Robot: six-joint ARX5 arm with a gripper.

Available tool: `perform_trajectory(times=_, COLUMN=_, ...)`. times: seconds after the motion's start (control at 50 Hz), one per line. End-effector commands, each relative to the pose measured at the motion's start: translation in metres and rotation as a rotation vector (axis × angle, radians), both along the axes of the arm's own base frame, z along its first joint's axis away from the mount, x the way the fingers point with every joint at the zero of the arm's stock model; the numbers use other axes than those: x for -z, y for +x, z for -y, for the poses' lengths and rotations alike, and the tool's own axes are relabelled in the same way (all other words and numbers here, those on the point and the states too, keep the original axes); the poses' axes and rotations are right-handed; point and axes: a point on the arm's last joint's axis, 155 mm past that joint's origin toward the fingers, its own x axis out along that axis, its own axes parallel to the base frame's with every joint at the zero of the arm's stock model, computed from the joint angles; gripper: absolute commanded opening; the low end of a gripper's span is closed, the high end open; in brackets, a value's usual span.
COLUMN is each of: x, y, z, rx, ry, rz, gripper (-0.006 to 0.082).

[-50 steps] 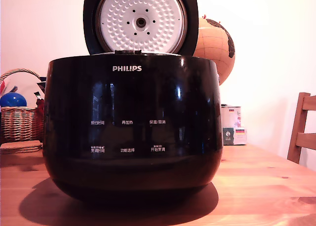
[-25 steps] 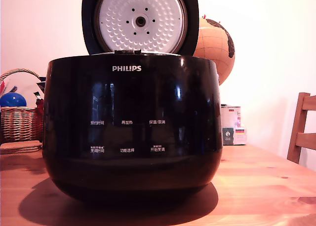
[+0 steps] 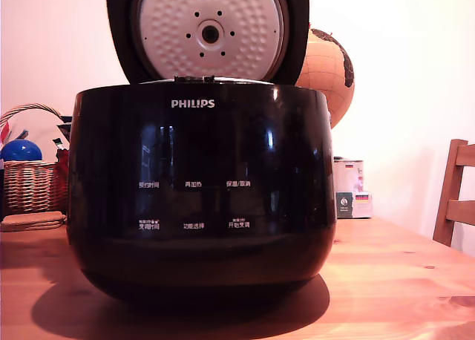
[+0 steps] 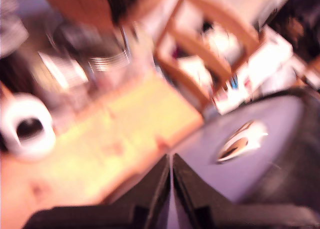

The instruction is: Close the rice cooker by pressing the lid down with medium force

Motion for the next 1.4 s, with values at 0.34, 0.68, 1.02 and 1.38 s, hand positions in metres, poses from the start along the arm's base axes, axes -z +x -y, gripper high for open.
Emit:
perform_trajectory(times=0.34, x=0.024, y=-0.006, z=0.025, rx=0.031, ry=0.131, rz=0.054, gripper=-0.0021)
perform_trajectory(times=0.68, x=0.041, y=-0.004, z=0.029, rx=-0.006, ry=0.107, rz=0.067, gripper=-0.0021)
perform_trajectory(times=1.02, x=0.065, y=-0.012, z=0.017, rx=-0.096, ry=0.071, rz=0.081, gripper=-0.0021)
perform_trajectory(times=1.38, x=0.09, y=-0.02, z=0.007, rx=-0.193, ry=0.032, rz=0.094, gripper=-0.0021)
